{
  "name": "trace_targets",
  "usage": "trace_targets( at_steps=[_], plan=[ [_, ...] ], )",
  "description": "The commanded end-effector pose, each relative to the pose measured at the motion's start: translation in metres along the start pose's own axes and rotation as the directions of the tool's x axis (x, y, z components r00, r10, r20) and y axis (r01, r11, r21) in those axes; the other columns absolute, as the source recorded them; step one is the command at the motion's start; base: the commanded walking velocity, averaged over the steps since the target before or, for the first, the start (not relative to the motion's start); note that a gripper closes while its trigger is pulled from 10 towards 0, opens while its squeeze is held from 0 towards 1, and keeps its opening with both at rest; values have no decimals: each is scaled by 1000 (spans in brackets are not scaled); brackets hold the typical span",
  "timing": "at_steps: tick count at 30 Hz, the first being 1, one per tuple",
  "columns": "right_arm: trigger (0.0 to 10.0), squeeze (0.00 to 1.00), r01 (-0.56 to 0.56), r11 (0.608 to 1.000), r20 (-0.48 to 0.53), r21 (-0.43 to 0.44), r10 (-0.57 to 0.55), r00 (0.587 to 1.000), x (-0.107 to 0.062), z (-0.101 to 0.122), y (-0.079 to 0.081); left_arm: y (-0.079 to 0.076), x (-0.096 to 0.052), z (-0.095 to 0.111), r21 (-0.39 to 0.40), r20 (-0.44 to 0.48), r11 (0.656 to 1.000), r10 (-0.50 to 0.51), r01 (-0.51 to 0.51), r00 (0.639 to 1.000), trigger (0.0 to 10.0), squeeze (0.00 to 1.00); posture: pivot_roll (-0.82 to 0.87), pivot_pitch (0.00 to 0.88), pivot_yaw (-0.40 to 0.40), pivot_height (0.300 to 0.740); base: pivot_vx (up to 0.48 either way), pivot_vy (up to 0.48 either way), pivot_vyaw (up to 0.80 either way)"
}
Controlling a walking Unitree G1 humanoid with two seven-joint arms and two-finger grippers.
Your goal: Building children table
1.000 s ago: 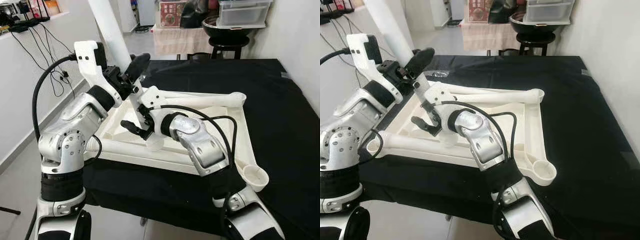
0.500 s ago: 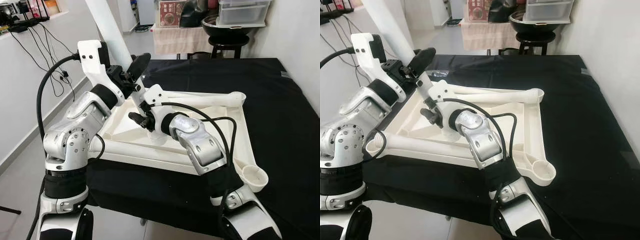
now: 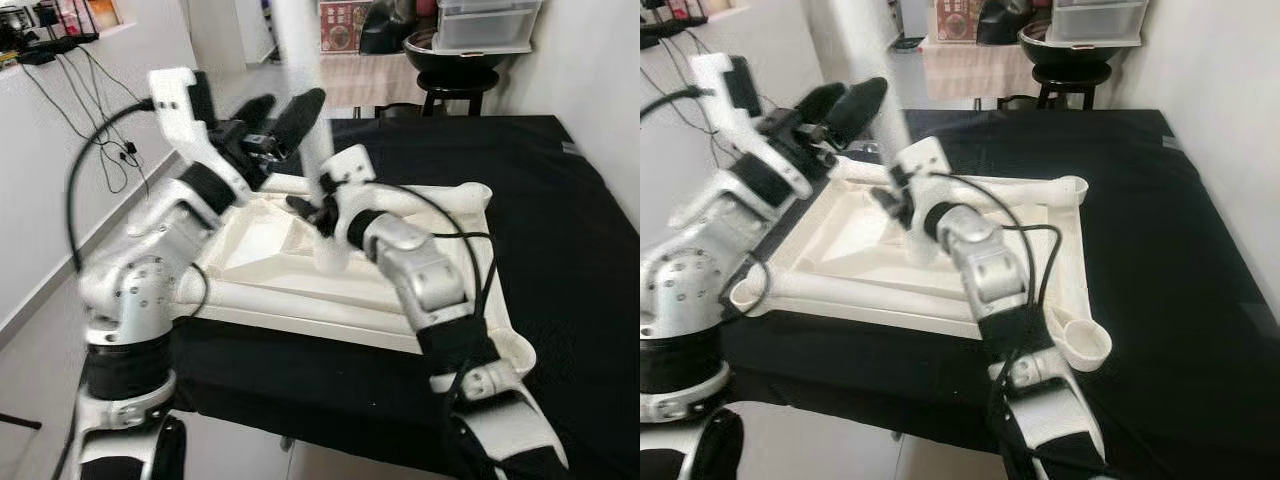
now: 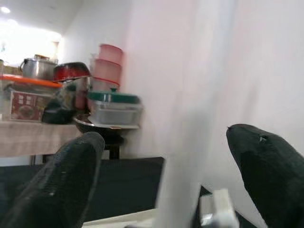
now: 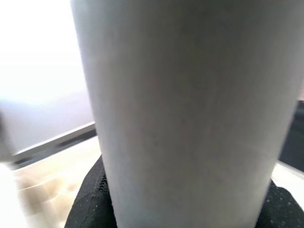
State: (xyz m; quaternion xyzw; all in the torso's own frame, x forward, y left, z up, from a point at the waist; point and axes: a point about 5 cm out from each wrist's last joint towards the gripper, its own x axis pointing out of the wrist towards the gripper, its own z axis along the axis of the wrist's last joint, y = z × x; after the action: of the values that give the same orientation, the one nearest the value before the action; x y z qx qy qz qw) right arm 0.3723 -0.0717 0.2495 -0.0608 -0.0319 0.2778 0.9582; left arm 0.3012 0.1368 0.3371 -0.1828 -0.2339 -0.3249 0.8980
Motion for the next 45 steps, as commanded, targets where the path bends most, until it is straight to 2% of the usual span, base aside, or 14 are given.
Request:
trace_targets(
  at_steps=[1,5,6,7,8,9,11,12,18,27,29,40,44,45],
  plan=[
    [0,0,11,999,44,40,-13,999,0,8,-6,7,-12,7,12,14,1000,15,-16,1000,10000,1000,-89,47,90,740,0,0,0],
    [0,0,50,996,61,68,-54,997,-6,11,-26,19,-26,14,49,10,997,61,-61,998,10000,1000,-85,56,87,740,0,0,0],
    [10000,0,60,994,79,92,-67,995,-14,15,-41,29,-41,16,85,-6,990,109,-108,994,10000,1000,-83,59,81,740,0,0,0],
    [10000,0,60,994,79,92,-67,995,-14,15,-41,29,-41,16,85,-6,990,109,-108,994,10000,1000,-83,59,81,740,0,0,0],
    [10000,0,-9,992,115,129,-6,993,-27,17,-46,42,-63,-2,171,-89,960,239,-222,967,10000,1000,-87,66,72,740,0,0,0],
    [10000,0,-118,983,149,143,96,984,-39,15,-41,43,-81,-25,246,-177,934,307,-260,935,10000,651,-88,69,68,740,0,0,-781],
    [10000,0,-198,969,170,147,172,970,-47,14,-35,41,-92,-41,289,-231,919,339,-268,912,10000,651,-87,69,68,740,0,0,-781],
    [10000,0,-269,954,178,131,245,953,-54,10,-27,34,-99,-55,294,-271,917,349,-269,897,10000,0,-92,72,68,740,0,0,-800],
    [10000,0,-466,876,196,121,440,877,-71,0,-9,6,-104,-89,257,-356,948,274,-188,894,10000,0,-91,72,59,740,0,0,-800],
    [10000,0,-547,832,186,92,526,830,-77,-1,-6,-12,-104,-100,178,-398,978,176,-112,900,10000,0,-93,65,48,740,0,-312,-267],
    [10000,0,-615,785,149,70,601,785,-84,-4,-5,-22,-110,-105,132,-426,989,121,-71,897,10000,0,-86,68,47,740,0,-399,0],
    [10000,0,-758,650,22,48,758,652,-94,-15,-1,-28,-130,-110,168,-486,983,143,-68,862,10000,0,-73,90,47,740,0,-30,0],
    [10000,0,-771,636,0,44,771,636,-93,-18,0,-29,-133,-111,181,-500,981,149,-66,853,10000,0,-73,90,47,740,0,0,0],
    [10000,0,-769,638,-5,41,770,638,-90,-19,-1,-31,-136,-111,198,-504,979,150,-56,851,0,0,-65,104,43,740,0,0,0]
  ],
)
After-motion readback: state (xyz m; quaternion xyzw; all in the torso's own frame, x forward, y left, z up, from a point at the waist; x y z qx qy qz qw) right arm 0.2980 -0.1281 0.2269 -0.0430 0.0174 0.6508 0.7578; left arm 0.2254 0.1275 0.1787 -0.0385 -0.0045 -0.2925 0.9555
